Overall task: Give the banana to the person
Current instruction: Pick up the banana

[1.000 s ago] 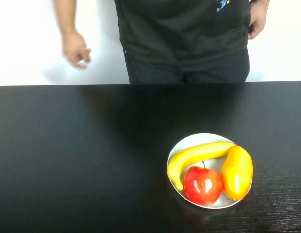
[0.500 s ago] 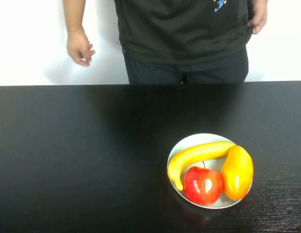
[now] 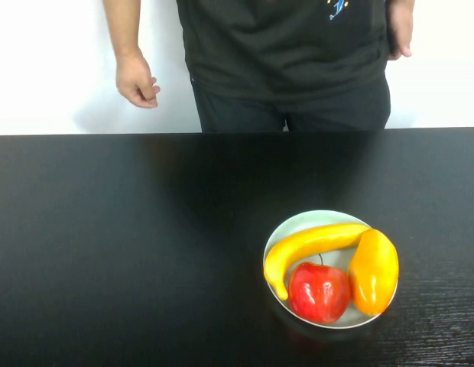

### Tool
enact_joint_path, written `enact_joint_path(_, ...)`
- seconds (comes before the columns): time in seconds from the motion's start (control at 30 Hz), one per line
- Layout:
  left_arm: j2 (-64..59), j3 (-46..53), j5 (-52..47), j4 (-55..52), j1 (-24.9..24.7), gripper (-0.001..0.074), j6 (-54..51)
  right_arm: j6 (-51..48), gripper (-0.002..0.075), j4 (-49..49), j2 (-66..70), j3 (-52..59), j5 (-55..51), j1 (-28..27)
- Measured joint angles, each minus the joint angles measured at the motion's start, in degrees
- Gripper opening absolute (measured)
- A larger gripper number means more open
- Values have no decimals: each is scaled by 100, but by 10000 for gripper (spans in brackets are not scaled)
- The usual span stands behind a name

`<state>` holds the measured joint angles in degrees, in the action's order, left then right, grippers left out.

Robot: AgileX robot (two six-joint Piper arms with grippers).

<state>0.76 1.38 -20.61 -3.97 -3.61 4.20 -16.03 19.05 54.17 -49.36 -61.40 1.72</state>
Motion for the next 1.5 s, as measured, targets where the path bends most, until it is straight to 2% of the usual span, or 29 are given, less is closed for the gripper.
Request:
enact_joint_path(0.23, 0, 0, 0, 0, 0, -4, 0, -718, -6, -729, 1643, -1341, 113, 1487)
enact_joint_path(0.4, 0, 0, 0, 0, 0, -4, 0, -1773, 34, -758, 2707, -2159, 294, 2082)
enact_joint_path(0.47, 0, 0, 0, 0, 0, -4, 0, -2354, 94, -758, 3131, -2457, 338, 2249)
enact_joint_path(0.63, 0, 0, 0, 0, 0, -4, 0, -3882, 331, -780, 4100, -3022, 348, 2475)
enact_joint_path(0.73, 0, 0, 0, 0, 0, -4, 0, -4520, 420, -952, 4585, -3268, 419, 2503)
enact_joint_path(1.03, 0, 0, -9, 0, 0, -4, 0, -4638, 425, -1219, 5654, -3925, 861, 2509)
enact_joint_path(1.3, 0, 0, -9, 0, 0, -4, 0, -4900, 425, -1258, 5743, -3925, 558, 2524)
enact_joint_path(1.5, 0, 0, -9, 0, 0, -4, 0, -5194, 425, -1342, 5926, -3883, 927, 2531)
